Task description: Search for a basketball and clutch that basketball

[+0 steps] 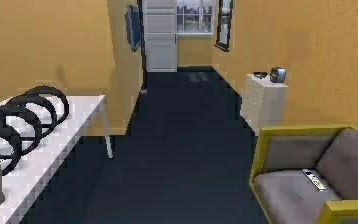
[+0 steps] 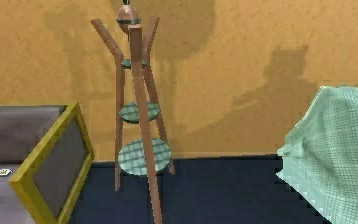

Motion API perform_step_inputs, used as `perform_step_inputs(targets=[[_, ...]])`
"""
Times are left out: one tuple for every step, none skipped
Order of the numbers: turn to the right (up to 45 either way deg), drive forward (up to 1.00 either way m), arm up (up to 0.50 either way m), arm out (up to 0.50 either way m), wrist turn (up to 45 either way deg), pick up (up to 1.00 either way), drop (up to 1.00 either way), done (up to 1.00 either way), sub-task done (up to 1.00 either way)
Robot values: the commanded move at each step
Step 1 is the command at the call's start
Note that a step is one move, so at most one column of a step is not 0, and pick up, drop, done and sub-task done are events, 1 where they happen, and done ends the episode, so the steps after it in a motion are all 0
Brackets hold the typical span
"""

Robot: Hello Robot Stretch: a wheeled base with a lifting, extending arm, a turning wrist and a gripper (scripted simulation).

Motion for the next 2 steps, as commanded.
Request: perform_step_inputs(targets=[[-3.0,0.00,0.00,0.00,0.0,0.00,0.00,0.00,0.00],[0.0,1.00,0.00,0.00,0.0,0.00,0.00,0.00,0.00]])
